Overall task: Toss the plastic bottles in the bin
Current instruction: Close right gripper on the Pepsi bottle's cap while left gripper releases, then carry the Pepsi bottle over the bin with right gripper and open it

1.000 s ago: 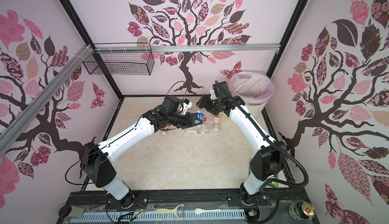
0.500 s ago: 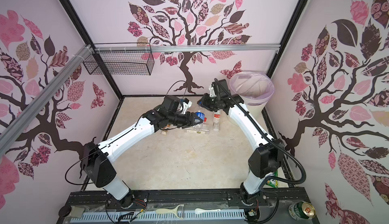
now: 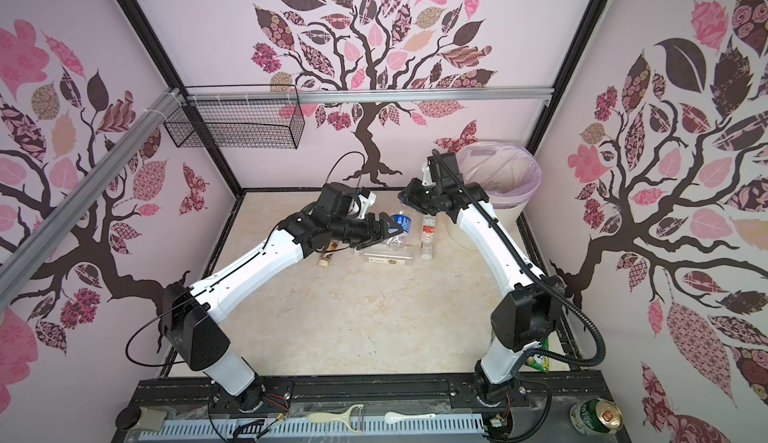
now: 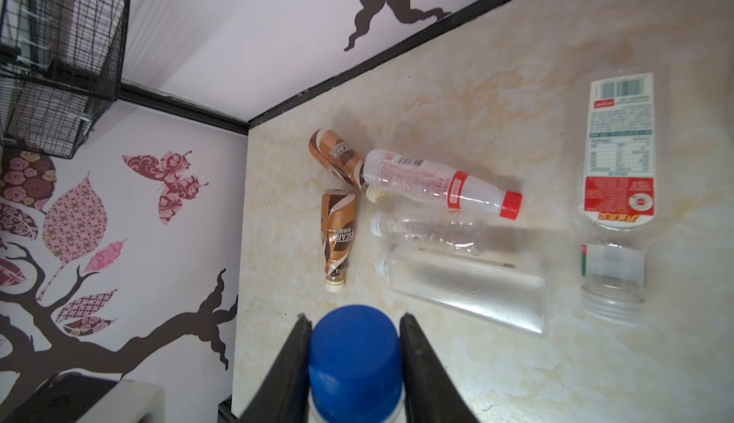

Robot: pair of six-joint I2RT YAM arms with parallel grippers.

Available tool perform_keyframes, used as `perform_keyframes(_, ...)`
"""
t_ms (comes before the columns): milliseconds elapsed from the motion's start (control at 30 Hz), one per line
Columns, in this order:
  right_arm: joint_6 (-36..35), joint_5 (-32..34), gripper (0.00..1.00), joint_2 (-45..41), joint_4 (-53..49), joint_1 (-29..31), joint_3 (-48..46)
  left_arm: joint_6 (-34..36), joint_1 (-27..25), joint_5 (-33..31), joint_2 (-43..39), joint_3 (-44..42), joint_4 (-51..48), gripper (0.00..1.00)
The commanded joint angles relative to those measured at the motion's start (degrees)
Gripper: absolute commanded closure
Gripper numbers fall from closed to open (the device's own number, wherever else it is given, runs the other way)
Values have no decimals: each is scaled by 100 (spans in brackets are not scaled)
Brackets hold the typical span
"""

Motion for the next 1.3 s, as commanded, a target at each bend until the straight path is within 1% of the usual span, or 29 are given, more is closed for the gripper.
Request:
perform_keyframes(0, -118, 409, 79, -213, -183, -239, 529, -375, 29, -264, 93, 787, -11, 2)
perform_keyframes(100, -427, 750, 79, -207, -397, -467, 1069, -575, 25, -398, 402, 1517, -211, 2)
perform_keyframes(200, -848, 1292, 79, -164, -650, -686, 1837, -766, 22, -542, 740, 2328, -406, 2)
perform_keyframes(267, -1233, 1826, 79, -159, -721, -764, 2368, -860, 2, -584, 937, 2768, -445, 2)
perform_keyframes(400, -1862, 3036, 80, -110, -748, -808, 3351, -784, -71, -612, 1331, 3663, -733, 2)
perform_keyframes(533, -2322, 3987, 78, -113, -353, -853, 3844, -739, -111, -555, 1494, 3963, -857, 2)
perform_keyframes(700, -3019, 4672, 77, -314, 691, -861, 3709, -648, -112, -524, 1467, 3964, -896, 2)
perform_keyframes(800, -3338, 4850, 77, -331, 1260, -928, 3335, -578, -113, -496, 1459, 3926, -981, 2)
perform_keyframes(867, -3225, 4750, 77, -218, 1393, -1097, 3024, -566, -117, -454, 1433, 3860, -1006, 2)
perform_keyframes(967, -2738, 4351, 77, 176, 1368, -1426, 2477, -538, -110, -456, 1362, 3753, -1065, 2)
perform_keyframes(1000, -2592, 4222, 75, 423, 1221, -1483, 2378, -540, -104, -459, 1331, 3700, -1072, 2)
perform_keyframes(1033, -2467, 4145, 71, 661, 1028, -1504, 2405, -540, -95, -459, 1312, 3656, -1076, 2)
perform_keyframes(1067, -2360, 4096, 59, 930, 725, -1510, 2586, -539, -76, -450, 1279, 3606, -1088, 2)
perform_keyframes(1100, -2253, 4131, 39, 1154, 384, -1509, 2879, -540, -49, -436, 1253, 3545, -1101, 2)
perform_keyframes(1133, -2145, 4189, 24, 1304, 93, -1513, 3162, -560, -26, -416, 1224, 3474, -1122, 2)
perform_keyframes(1200, -2110, 4201, 1, 1291, 1, -1511, 3350, -566, 10, -413, 1135, 3309, -1144, 2)
perform_keyframes(1267, -2156, 4131, 0, 1036, 199, -1512, 3205, -592, 48, -444, 1068, 3172, -1196, 2)
